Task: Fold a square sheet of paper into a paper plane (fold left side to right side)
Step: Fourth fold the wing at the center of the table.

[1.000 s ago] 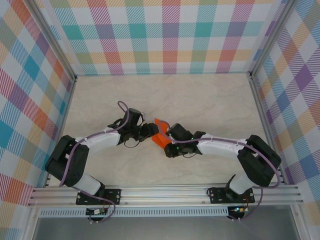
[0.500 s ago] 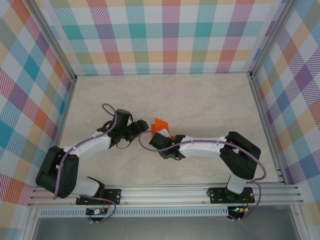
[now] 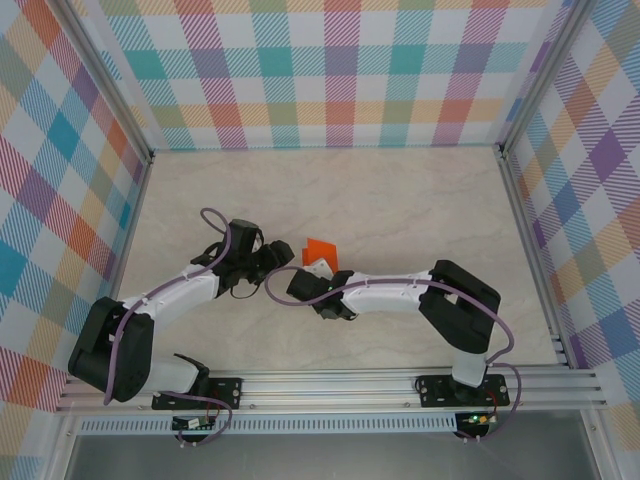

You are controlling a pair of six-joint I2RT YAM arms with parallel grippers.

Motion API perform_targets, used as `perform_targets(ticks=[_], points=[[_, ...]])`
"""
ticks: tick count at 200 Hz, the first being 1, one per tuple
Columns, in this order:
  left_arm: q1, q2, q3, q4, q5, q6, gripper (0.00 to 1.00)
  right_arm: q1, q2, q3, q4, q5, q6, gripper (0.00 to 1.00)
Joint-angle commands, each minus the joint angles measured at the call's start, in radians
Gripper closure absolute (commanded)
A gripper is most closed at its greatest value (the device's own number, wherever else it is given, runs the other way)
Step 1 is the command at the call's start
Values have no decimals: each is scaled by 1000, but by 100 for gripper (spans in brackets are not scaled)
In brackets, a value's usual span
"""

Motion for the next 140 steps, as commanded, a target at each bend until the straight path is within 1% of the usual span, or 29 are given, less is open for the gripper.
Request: perform_targets(ticks=[1,43,93,119,140], points=[[19,-29,-9,-37,-19,21,31,7,25,26,-41,30,13,72],[19,-40,-8,-49,-25,26,31,7,29,26,-38,28,21,77],[19,-60,-6,-72,-38,34,30,7,31,19,-19,1,18,86],[20,-66,-4,-79,-39,36,30,8,31,12,-4,-21,12,88],[20,-69,-4,-83,-39,38,30,4,31,8,11,-64,-1,88]])
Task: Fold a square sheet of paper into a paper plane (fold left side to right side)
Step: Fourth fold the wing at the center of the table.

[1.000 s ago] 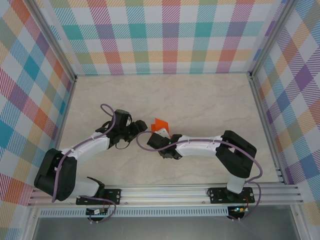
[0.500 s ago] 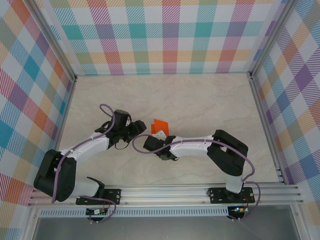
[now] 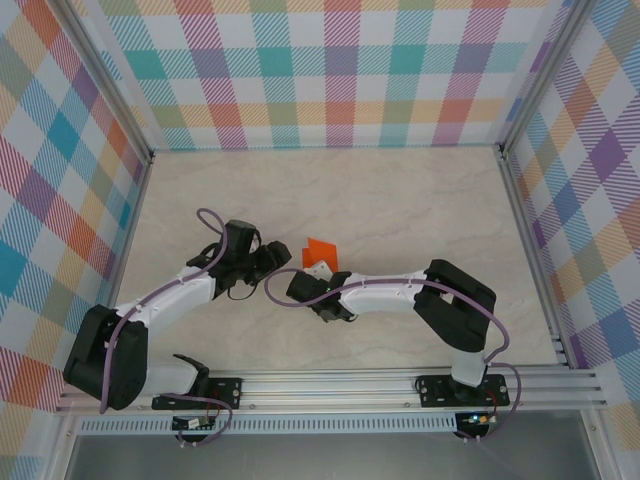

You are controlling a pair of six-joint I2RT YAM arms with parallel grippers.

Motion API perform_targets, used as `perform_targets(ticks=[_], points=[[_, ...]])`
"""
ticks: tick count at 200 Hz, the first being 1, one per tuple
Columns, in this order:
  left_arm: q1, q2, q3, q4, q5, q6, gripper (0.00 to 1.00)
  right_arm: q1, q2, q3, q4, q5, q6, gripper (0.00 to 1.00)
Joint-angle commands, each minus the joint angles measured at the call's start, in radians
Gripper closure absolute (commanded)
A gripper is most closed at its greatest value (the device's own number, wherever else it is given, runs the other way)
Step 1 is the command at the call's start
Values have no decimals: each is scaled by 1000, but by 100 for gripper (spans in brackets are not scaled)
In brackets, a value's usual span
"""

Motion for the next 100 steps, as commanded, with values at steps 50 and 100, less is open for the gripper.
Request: perform_targets(ticks=[50,100], points=[[17,-28,-6,-32,-14,18,29,-36,3,-15,63,-188,-37,89],[17,-18,-5,-14,17,21,28,-84,-6,-47,108,-311,-45,88]])
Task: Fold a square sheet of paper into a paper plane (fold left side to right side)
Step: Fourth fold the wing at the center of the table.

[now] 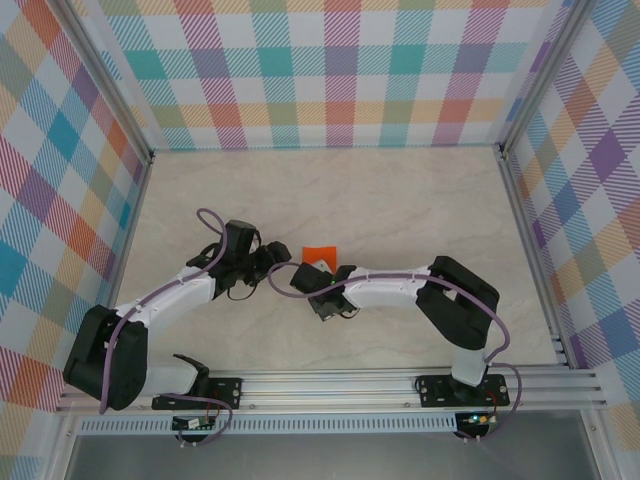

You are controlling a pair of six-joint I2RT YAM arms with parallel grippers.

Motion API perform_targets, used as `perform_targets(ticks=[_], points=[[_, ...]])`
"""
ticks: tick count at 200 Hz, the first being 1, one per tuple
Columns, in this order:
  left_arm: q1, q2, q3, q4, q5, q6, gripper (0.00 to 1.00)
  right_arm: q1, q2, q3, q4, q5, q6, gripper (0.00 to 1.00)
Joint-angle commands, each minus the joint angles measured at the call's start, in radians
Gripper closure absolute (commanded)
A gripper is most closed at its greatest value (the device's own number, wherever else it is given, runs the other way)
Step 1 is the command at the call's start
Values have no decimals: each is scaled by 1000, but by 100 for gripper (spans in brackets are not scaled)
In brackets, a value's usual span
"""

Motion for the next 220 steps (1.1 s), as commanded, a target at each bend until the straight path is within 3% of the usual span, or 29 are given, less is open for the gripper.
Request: perform_targets(ticks=[1,52,90,114,152,171,220], points=[[17,-17,-6,-7,19,19,28,-21,1,-41,53,-116,-17,88],[10,19,-16,53,140,26,30,-86,-57,-122,131,-237,-10,88],[-35,103,-21,139,229,11,43,-87,-38,-110,130,-248,-18,88],[-60,165,-5,166,222,-7,57,-87,-38,-110,127,-248,-16,88],[-82,273,54,184,233,0,60,-88,-37,-109,126,-247,-16,88],[-87,325,78,193,233,0,69,-87,-34,-106,124,-248,-16,88],[-95,407,115,253,248,-21,67,-89,-29,-101,120,-250,-19,88]])
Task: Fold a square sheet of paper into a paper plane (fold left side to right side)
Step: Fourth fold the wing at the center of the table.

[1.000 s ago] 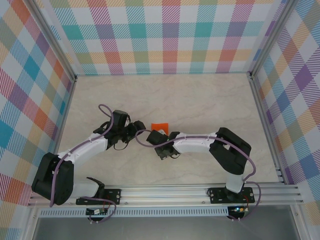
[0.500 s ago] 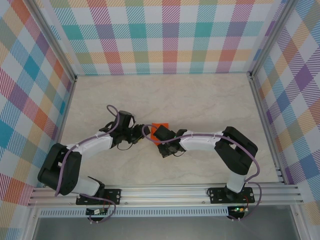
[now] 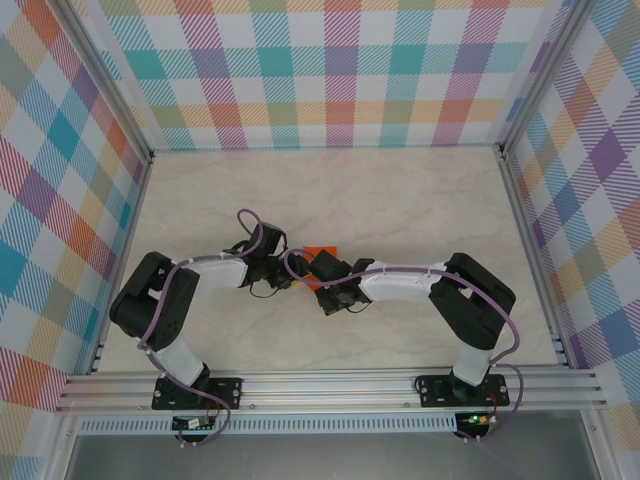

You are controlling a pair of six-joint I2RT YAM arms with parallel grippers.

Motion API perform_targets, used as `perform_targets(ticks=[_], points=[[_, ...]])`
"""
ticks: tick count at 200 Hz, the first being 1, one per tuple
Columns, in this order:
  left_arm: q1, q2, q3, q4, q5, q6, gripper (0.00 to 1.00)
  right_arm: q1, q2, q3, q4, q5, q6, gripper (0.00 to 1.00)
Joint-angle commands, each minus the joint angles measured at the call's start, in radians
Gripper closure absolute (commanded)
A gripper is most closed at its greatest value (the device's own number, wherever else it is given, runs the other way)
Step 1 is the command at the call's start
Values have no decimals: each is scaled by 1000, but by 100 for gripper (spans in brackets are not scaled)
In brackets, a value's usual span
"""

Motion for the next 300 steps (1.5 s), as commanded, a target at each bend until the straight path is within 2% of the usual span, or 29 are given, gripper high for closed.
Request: perform_targets(ticks=[1,102,132,183,214,258,300], points=[[-14,27,41,41,19,-13,67,0,38,-11,1,-41,-12,88],[-32,104,81,59,20,-18,65,-1,43,-9,6,-58,-20,84],[-33,111,74,56,14,-15,65,-15,-5,-42,48,-84,-29,76],[-34,113,72,49,9,-11,65,-125,-177,-172,229,-282,-14,61],[-34,110,72,45,6,-8,65,-222,-238,-215,316,-410,6,58],[-33,99,70,42,4,-8,65,-235,-149,-128,220,-411,-20,60],[-34,85,69,30,-2,-2,65,-206,-68,-81,223,-386,7,56]])
